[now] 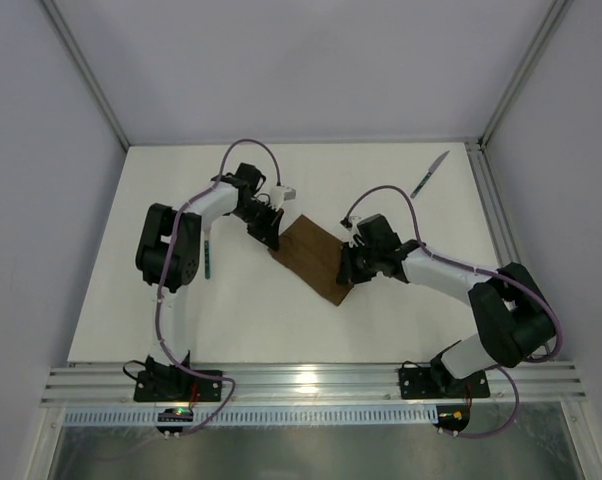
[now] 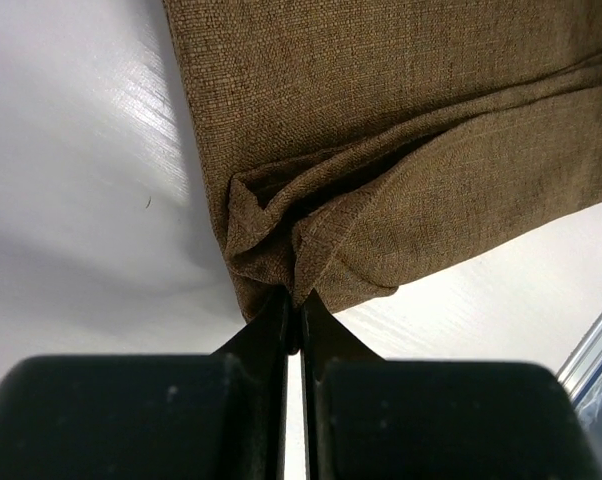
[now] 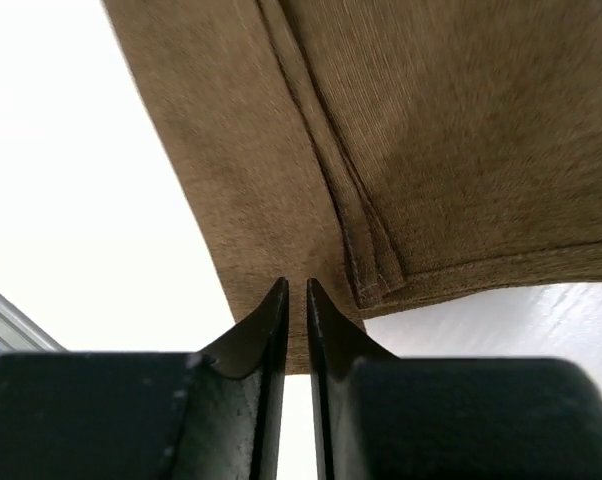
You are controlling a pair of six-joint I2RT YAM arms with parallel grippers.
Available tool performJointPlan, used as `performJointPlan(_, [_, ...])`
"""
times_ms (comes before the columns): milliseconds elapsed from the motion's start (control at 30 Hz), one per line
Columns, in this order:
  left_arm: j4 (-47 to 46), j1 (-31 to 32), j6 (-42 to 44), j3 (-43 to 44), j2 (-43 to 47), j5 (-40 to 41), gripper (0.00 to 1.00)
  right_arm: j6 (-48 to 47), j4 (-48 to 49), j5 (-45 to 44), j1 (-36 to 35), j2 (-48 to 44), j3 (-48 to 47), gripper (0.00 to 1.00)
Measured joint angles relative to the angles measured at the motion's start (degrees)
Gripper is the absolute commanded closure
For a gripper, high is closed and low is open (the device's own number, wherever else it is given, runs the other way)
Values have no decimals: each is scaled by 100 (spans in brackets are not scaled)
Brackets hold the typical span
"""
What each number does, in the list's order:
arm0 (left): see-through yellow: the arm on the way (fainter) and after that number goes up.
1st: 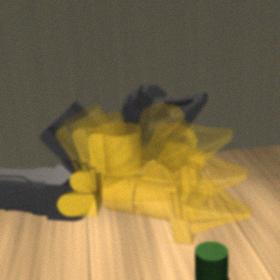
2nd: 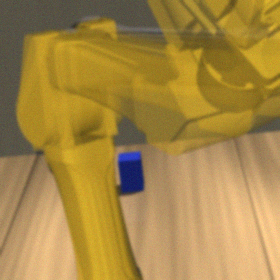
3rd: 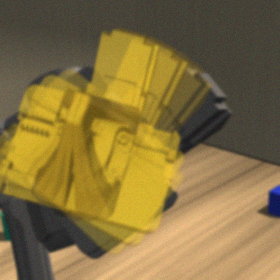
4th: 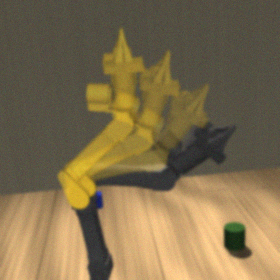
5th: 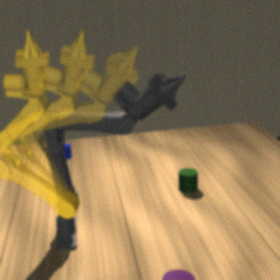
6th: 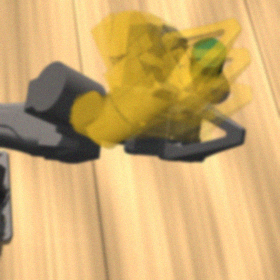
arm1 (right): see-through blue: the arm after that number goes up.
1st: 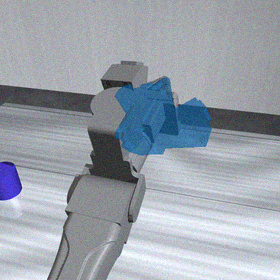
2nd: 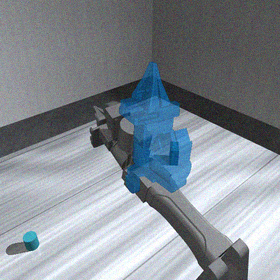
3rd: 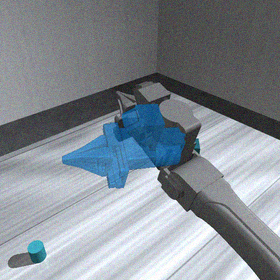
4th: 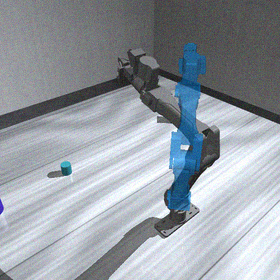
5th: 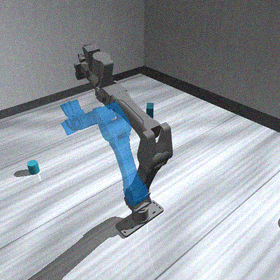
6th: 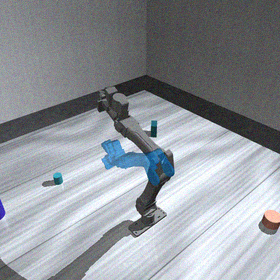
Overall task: Fold the napkin into a case and place the utensils inside
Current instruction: Smooth out the 2/3-rectangle-folded napkin at the center of the board.
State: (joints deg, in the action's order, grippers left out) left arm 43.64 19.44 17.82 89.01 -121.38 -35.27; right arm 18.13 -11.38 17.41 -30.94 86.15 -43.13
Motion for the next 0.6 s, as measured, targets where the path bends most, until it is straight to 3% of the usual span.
performJointPlan(167, [50, -2, -120, 76, -61, -125, 100, -164, 11, -175, -2, -339, -457, 62])
performJointPlan(333, [111, 0, -175, 98, -61, -186, 100, -153, 608, -155, -20, 79, -903, 62])
performJointPlan(600, [127, 0, -286, 136, -61, -201, 100, 46, 1506, -61, -361, 1388, -1416, 51])
